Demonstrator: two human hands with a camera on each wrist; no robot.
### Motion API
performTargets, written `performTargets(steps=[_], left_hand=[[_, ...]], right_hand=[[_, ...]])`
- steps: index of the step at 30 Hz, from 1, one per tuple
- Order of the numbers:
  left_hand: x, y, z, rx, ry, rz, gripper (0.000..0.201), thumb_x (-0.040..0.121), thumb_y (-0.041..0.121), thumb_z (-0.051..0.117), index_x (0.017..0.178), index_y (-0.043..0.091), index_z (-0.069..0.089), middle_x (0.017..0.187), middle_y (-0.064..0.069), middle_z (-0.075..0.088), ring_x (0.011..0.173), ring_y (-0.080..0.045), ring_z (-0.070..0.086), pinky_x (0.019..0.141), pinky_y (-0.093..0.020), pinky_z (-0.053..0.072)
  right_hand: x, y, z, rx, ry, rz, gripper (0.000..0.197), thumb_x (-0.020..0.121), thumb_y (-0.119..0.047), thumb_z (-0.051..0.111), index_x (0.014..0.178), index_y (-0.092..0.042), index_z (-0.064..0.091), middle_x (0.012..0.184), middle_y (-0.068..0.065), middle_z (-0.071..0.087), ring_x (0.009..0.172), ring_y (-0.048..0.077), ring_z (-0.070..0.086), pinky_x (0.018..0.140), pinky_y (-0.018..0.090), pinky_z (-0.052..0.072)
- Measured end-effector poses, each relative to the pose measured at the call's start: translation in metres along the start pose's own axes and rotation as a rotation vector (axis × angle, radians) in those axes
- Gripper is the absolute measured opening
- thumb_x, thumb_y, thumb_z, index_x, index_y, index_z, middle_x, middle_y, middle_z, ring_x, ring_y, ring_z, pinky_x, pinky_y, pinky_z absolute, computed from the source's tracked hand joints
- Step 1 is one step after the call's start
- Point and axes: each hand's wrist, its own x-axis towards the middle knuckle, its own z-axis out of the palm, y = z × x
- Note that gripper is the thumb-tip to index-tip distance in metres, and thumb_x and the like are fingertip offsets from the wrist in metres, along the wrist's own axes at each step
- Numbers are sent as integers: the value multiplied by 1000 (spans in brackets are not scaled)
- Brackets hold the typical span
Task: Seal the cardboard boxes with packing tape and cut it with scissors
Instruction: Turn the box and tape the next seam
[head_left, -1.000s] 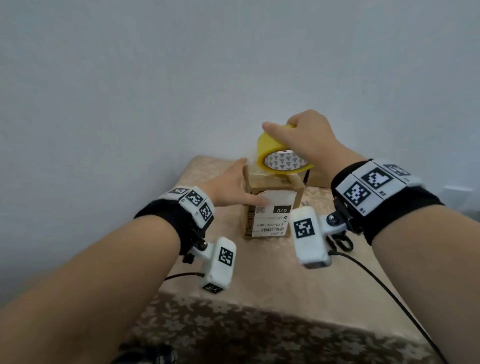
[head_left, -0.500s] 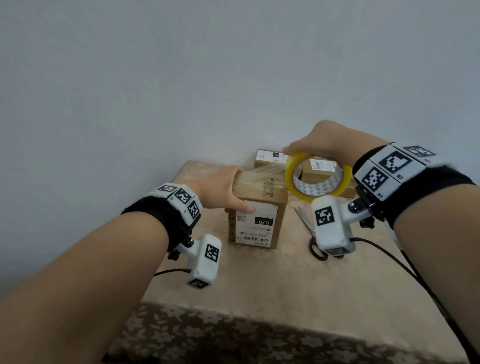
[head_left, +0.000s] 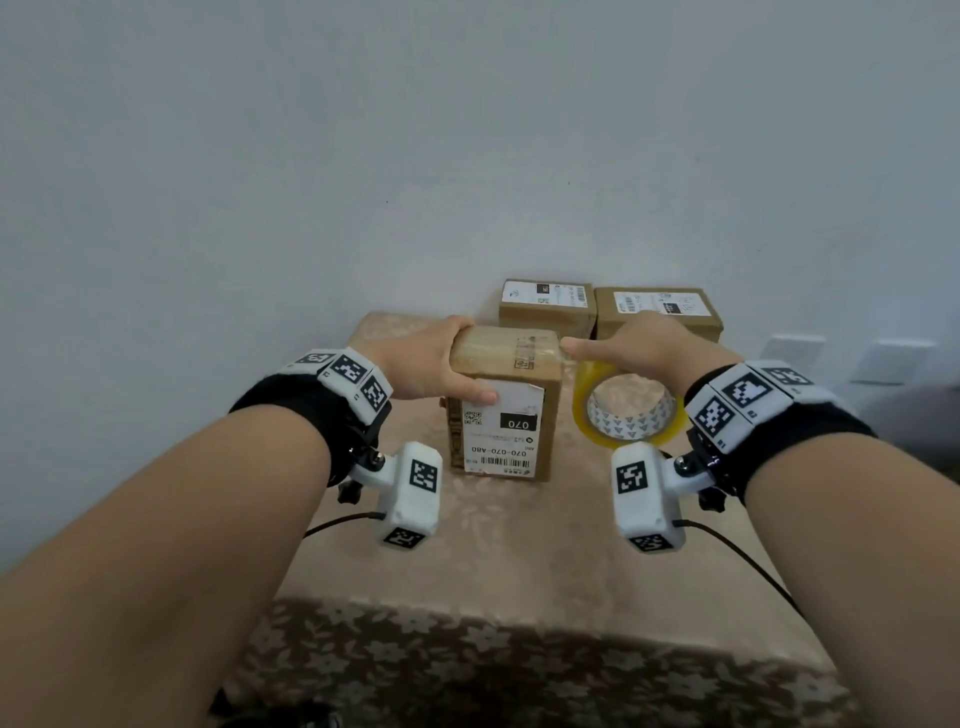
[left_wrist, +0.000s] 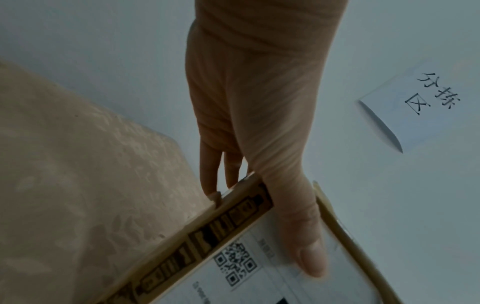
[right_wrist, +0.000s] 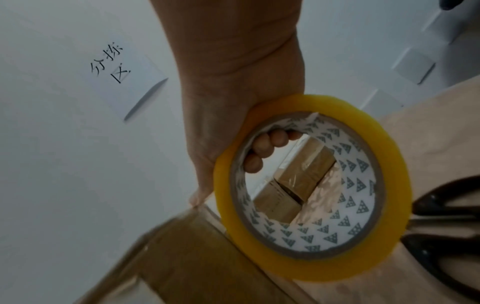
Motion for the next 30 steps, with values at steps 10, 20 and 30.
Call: performTargets(steps=[10,20,30], left_hand=[[15,67,9,793,-167,18,123,69,82,44,150,5,-8,159,-10,-8,146,-23,-2,119,-46,6],[19,69,5,381,-121,96,74,65,51,80,119,14,44,115,-2,58,98,-18,57,79,-25,46],[-19,34,13,-482,182,67,73,70,30,82,128,20,39,106,9,59,91,1,59,70,-5,48]], right_hand=[[13,4,18,-106,53,-52,64,82,-71,49,55,-14,40,56,0,44,51,14,41,51,26,32],[1,-7,21,-123,90,-110,65,86,-68,47,52,-13,40,51,-1,41,47,15,41,48,27,31],[-24,-54,-29,363,456,-414,34,84,-47,63,86,-12,62,76,-7,54,74,10,51,64,25,37]])
